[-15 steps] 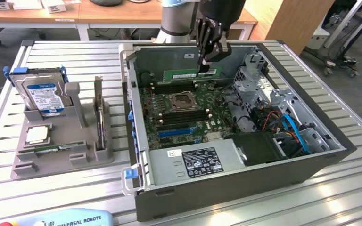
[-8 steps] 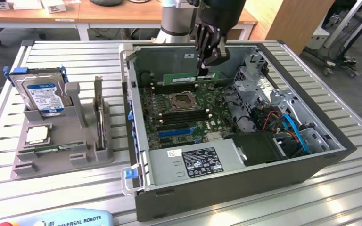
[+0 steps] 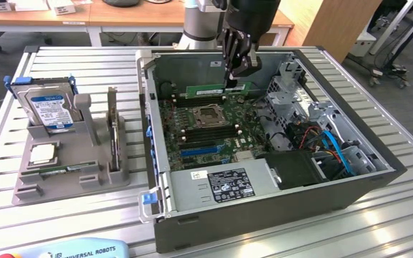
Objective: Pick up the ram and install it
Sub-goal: 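Pick up the ram and move it above insertion slot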
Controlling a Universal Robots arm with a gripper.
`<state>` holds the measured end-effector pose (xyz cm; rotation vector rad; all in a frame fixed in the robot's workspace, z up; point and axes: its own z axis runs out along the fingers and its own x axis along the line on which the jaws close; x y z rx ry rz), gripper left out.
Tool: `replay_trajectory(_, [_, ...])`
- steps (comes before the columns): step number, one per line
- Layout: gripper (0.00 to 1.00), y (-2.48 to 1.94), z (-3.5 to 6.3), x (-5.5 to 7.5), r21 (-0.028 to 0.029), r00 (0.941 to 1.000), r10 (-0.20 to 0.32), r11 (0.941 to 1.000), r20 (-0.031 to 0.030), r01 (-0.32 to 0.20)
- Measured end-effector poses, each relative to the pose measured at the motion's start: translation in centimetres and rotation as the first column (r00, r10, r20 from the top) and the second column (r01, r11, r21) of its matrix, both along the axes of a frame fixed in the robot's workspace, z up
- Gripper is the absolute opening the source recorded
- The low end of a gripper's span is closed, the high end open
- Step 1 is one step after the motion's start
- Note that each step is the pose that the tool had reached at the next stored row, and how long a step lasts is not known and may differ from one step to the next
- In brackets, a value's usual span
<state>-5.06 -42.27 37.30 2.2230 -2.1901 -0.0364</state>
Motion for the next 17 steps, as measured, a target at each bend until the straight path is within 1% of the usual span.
replay_trajectory(8, [0.11,0.00,-0.27,0.09,0.0004,1.0000,-0.001,1.0000,0.0000,0.001])
replay_trajectory(14, [0.11,0.00,-0.68,0.29,0.0005,1.0000,-0.007,1.0000,0.0000,0.007])
replay_trajectory(17, [0.11,0.00,-0.68,0.34,0.0003,1.0000,-0.008,1.0000,-0.0001,0.008])
